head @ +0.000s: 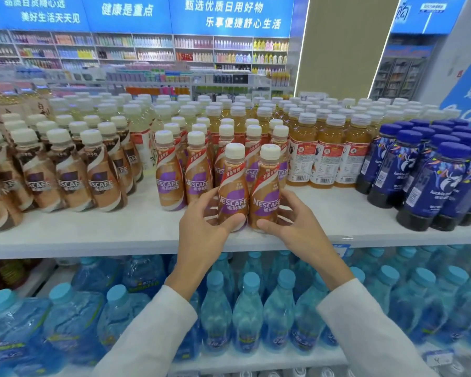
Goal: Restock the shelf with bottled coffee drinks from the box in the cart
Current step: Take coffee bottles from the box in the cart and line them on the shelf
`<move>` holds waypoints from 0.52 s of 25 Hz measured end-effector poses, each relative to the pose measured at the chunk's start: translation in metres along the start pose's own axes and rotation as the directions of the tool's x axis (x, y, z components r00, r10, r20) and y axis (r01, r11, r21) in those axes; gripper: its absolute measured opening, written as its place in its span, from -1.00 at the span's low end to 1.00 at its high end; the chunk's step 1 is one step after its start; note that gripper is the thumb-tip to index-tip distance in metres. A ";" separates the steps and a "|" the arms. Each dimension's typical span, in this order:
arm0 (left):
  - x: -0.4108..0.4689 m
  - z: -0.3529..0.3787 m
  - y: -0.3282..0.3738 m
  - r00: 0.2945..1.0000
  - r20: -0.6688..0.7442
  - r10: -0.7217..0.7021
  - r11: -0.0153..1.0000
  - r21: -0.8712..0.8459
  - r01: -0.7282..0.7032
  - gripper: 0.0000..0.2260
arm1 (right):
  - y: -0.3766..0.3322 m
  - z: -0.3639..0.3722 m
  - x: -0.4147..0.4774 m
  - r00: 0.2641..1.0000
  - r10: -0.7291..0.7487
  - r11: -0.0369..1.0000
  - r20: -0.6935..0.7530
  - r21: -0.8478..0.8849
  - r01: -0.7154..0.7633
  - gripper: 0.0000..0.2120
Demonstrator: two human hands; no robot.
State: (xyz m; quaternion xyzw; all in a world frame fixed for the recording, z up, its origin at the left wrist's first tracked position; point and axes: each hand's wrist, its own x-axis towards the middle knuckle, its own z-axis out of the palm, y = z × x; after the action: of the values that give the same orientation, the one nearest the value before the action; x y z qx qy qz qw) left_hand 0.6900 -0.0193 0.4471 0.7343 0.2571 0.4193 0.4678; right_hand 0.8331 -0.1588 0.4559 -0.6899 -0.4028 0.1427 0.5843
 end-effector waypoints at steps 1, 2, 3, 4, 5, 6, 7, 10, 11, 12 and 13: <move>-0.001 0.000 0.000 1.000 -0.004 0.004 1.000 0.021 -0.004 -0.37 | -0.001 0.002 -0.002 1.000 -0.002 1.000 -0.019 -0.019 0.001 -0.29; -0.002 0.001 0.000 1.000 -0.012 0.007 1.000 0.028 -0.007 -0.37 | -0.002 0.004 -0.004 0.998 -0.003 0.999 -0.059 -0.039 0.001 -0.26; -0.003 0.002 -0.001 1.000 -0.024 0.009 1.000 0.024 -0.009 -0.37 | -0.002 0.007 -0.007 0.994 -0.005 0.998 -0.113 -0.057 -0.001 -0.26; -0.004 0.003 -0.001 0.999 -0.039 0.012 1.000 0.021 -0.011 -0.37 | -0.002 0.011 -0.008 0.986 -0.011 0.998 -0.167 -0.068 0.000 -0.29; -0.005 0.006 -0.002 0.998 -0.057 0.016 1.000 0.027 -0.015 -0.37 | -0.001 0.015 -0.009 0.977 -0.017 0.997 -0.211 -0.073 0.001 -0.35; -0.005 0.009 -0.003 0.997 -0.079 0.018 0.999 0.037 -0.015 -0.38 | 0.001 0.018 -0.009 0.971 -0.020 0.997 -0.239 -0.073 0.002 -0.40; -0.005 0.011 -0.004 0.994 -0.110 0.017 0.999 0.045 -0.012 -0.41 | 0.001 0.021 -0.007 0.968 -0.021 0.998 -0.251 -0.069 0.004 -0.42; 0.001 0.016 -0.004 0.979 -0.202 0.033 0.994 0.104 -0.012 -0.52 | -0.001 0.028 0.010 0.973 -0.021 0.998 -0.231 -0.061 0.007 -0.43; 0.005 0.018 -0.004 0.974 -0.217 0.068 0.986 0.166 -0.032 -0.55 | -0.002 0.031 0.017 0.974 -0.023 0.998 -0.225 -0.068 0.008 -0.41; 0.008 0.021 -0.003 0.969 -0.227 0.100 0.974 0.223 -0.049 -0.57 | -0.002 0.034 0.023 0.974 -0.025 0.997 -0.224 -0.075 0.008 -0.40; 0.011 0.023 -0.002 0.966 -0.233 0.113 0.964 0.260 -0.050 -0.58 | 0.000 0.037 0.028 0.973 -0.026 0.997 -0.229 -0.079 0.008 -0.39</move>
State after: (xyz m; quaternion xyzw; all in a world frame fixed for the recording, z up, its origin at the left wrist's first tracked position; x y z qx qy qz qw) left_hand 0.7155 -0.0208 0.4444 0.7401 0.3338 0.4900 0.3174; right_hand 0.8262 -0.1133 0.4539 -0.7204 -0.3435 0.0412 0.6011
